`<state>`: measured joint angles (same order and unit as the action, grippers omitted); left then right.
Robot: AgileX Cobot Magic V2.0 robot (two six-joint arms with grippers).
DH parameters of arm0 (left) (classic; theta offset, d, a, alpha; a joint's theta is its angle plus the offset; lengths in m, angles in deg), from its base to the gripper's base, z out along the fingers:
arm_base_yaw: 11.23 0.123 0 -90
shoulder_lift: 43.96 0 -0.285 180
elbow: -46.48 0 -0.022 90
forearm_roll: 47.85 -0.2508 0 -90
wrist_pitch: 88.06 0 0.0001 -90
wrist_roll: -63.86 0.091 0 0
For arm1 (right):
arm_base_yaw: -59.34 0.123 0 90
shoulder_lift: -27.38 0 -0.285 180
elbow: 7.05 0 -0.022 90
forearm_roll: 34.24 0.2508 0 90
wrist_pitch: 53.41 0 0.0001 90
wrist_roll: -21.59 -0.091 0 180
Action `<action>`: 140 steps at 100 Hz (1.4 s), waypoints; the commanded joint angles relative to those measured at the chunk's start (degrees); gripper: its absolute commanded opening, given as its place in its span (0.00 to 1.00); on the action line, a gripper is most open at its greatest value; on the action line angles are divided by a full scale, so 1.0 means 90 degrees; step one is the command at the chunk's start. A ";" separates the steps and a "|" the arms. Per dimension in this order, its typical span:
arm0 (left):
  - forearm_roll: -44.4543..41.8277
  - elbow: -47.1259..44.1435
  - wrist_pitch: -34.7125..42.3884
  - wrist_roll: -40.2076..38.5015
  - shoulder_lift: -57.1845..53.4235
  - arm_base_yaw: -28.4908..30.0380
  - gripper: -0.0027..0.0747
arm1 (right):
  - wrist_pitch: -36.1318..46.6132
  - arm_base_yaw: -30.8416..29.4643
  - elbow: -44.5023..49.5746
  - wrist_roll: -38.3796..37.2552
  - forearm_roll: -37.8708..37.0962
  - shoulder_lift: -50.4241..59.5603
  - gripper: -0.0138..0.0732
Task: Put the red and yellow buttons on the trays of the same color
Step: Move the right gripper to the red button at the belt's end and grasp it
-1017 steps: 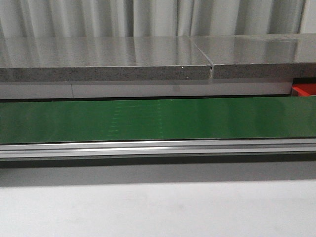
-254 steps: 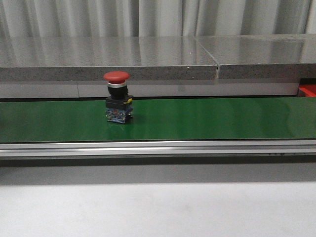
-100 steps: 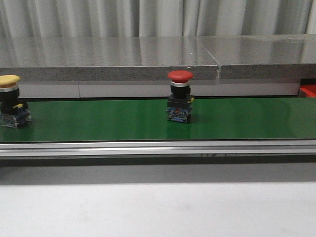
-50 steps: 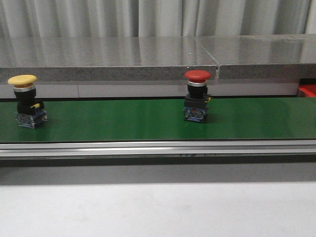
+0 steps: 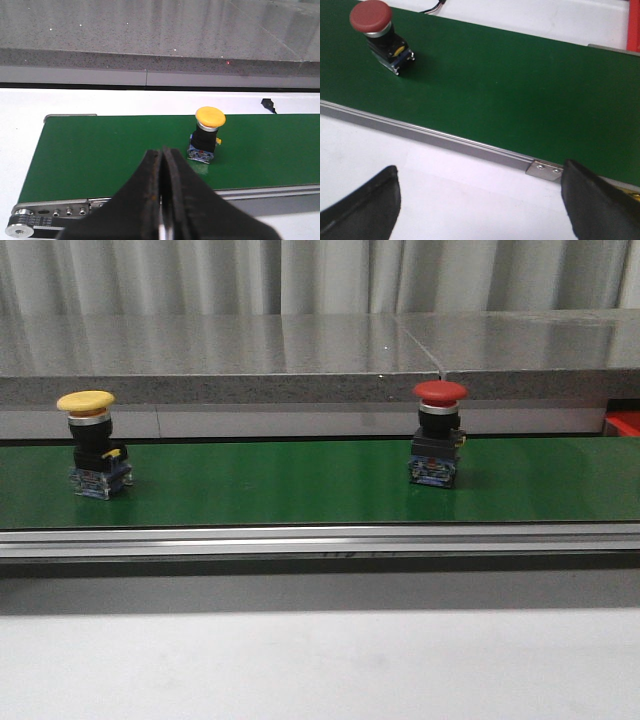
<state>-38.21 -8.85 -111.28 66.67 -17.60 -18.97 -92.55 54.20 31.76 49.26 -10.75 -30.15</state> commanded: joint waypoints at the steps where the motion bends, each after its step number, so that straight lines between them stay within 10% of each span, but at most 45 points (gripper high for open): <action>1: 0.0068 0.0165 0.0503 0.0009 0.0053 -0.0069 0.01 | 0.0170 0.0096 -0.0425 0.0098 0.0088 -0.0392 0.90; 95: 0.0068 0.0165 0.0503 0.0009 0.0053 -0.0069 0.01 | 0.0581 0.1361 -0.2978 0.0484 0.0069 -0.4423 0.90; 124: 0.0068 0.0165 0.0503 0.0009 0.0053 -0.0069 0.01 | 0.0237 0.1315 -0.3313 0.0484 0.0028 -0.4489 0.32; 140: 0.0068 0.0165 0.0503 0.0009 0.0053 -0.0069 0.01 | -0.0720 0.0919 -0.4191 0.0447 0.0015 -0.4481 0.27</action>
<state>-38.21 -8.89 -111.17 66.67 -17.60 -19.20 -96.47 64.88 -0.17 52.91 -11.23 -73.10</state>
